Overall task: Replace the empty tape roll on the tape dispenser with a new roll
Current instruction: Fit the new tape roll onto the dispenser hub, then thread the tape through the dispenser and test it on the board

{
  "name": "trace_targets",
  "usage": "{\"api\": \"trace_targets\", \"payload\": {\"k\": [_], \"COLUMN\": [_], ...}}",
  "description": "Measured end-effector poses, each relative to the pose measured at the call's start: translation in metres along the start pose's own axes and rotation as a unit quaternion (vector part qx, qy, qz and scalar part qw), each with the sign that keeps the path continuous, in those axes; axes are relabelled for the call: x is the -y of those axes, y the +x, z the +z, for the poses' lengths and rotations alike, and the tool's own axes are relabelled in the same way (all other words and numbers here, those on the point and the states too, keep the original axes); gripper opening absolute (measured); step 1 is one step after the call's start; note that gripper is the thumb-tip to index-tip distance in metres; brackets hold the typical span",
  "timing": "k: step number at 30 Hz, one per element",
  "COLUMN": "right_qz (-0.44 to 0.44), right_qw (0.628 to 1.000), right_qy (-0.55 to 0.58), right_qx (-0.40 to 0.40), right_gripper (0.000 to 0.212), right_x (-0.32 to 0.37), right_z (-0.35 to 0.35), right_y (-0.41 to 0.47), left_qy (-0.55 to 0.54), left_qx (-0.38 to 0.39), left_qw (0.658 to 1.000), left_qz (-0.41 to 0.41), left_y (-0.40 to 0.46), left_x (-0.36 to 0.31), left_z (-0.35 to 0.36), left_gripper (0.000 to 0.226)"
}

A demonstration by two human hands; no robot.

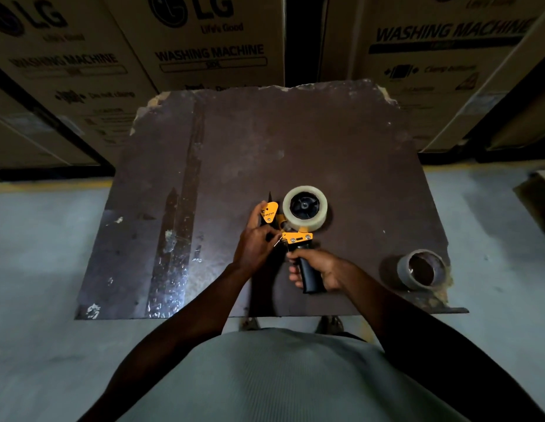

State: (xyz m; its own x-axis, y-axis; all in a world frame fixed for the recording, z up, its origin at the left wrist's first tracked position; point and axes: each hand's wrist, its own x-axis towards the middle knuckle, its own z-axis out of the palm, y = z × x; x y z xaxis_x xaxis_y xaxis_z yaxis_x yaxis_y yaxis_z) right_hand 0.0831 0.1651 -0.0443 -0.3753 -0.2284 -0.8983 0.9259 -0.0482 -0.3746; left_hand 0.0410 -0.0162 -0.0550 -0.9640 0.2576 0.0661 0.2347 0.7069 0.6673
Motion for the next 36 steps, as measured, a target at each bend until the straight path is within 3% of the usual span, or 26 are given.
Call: {"api": "trace_targets", "payload": {"k": [3,8,14,20,23,32,36], "right_qz": [0.008,-0.034,-0.041,-0.048,-0.042,-0.025,-0.023], "right_qw": [1.0,0.998,0.997,0.996,0.997,0.997,0.996], "right_qy": [0.019,0.042,0.043,0.035,0.018,-0.003,-0.024], "right_qx": [-0.01,-0.034,-0.051,-0.061,-0.066,-0.07,-0.077], "right_gripper": [0.024,0.013,0.02,0.012,0.015,0.021,0.014], "right_x": [-0.001,-0.002,0.002,0.003,0.006,0.004,0.002], "right_z": [0.004,0.007,-0.002,-0.012,-0.016,-0.026,-0.026], "right_y": [-0.001,-0.004,-0.003,-0.005,-0.01,-0.012,-0.011], "left_qy": [0.004,0.002,0.009,0.036,0.038,0.138,0.13], "left_qx": [0.0,-0.012,0.01,0.016,0.015,0.077,0.094], "left_qw": [1.0,1.0,0.999,0.999,0.999,0.985,0.987], "left_qz": [-0.014,-0.029,-0.032,-0.018,-0.016,0.074,0.02], "left_y": [-0.001,-0.004,-0.013,-0.015,-0.012,0.021,0.045], "left_x": [-0.001,-0.003,0.01,0.029,0.04,0.058,0.052], "left_z": [-0.002,-0.003,-0.013,-0.032,-0.042,-0.072,-0.072], "left_gripper": [0.012,0.021,0.012,0.005,0.012,0.026,0.015]}}
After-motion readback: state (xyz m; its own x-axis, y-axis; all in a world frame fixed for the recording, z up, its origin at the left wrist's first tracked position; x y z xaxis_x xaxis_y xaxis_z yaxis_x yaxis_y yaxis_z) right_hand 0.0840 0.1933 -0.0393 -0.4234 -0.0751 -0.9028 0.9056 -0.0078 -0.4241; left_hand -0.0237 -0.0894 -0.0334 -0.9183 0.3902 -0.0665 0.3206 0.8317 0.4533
